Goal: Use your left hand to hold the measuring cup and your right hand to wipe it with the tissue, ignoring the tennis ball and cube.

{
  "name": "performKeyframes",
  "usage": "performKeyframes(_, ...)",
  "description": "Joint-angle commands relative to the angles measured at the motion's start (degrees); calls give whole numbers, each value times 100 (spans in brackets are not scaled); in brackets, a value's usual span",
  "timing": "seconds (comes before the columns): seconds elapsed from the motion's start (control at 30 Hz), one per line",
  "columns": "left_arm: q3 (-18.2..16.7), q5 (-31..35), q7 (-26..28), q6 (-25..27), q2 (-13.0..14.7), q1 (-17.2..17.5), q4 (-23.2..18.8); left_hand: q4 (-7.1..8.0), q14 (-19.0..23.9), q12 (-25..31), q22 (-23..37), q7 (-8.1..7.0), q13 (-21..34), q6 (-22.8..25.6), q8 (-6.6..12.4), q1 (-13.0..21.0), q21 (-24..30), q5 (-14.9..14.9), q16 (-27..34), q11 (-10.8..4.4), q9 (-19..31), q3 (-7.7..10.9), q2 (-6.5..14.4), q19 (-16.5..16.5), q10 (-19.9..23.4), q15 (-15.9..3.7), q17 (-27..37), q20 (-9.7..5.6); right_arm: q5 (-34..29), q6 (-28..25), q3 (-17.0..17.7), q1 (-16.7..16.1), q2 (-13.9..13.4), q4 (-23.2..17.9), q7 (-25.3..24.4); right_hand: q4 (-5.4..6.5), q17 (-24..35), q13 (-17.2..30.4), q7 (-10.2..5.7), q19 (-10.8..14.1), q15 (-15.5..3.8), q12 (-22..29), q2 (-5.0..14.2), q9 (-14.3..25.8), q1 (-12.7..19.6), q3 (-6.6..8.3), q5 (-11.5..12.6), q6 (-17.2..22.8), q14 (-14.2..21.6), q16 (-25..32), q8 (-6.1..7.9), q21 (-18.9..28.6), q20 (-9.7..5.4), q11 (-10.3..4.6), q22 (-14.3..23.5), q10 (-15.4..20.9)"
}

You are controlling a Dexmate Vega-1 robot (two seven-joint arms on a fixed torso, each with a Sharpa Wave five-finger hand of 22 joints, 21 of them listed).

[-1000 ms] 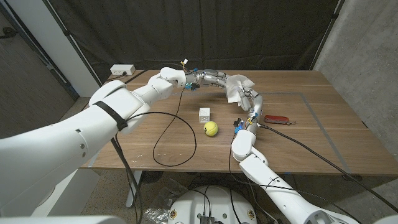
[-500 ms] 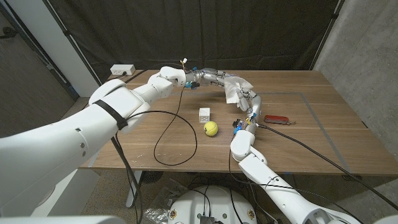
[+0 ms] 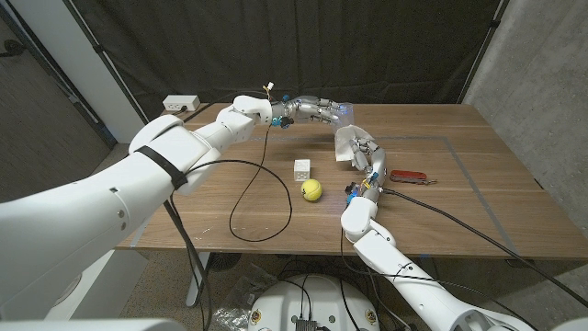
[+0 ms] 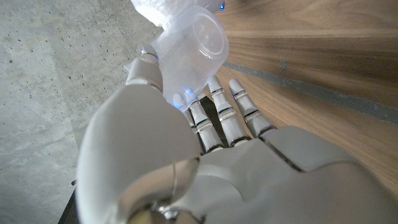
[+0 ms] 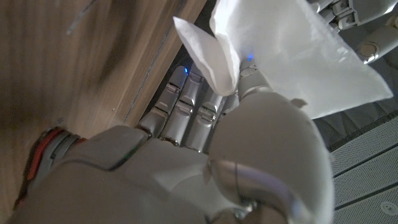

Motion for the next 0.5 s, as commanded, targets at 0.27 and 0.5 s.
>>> performKeyframes(0.27,14,63,-108,8,1,-19,-2,229,1,3,-4,73,32,167,-1,-302,55,35,25,33,17,255,295,-36,28,-742,20,11,2,-170,-76,155,-145,16,-66,8,7,32,225,-49,-683,-23,47,296,38,-21,-13,279,59,32,74,90,-67,23,30,11)
performKeyframes(0.5,130,173,-127,-90,38,-12,-9,233,0,0,-5,70,32,179,-5,-321,68,33,26,23,15,253,284,-32,36,-746,21,0,18,-85,-61,155,-184,-41,-57,8,12,39,221,-63,-681,-26,49,297,39,-20,-18,279,60,31,80,125,-62,7,32,24)
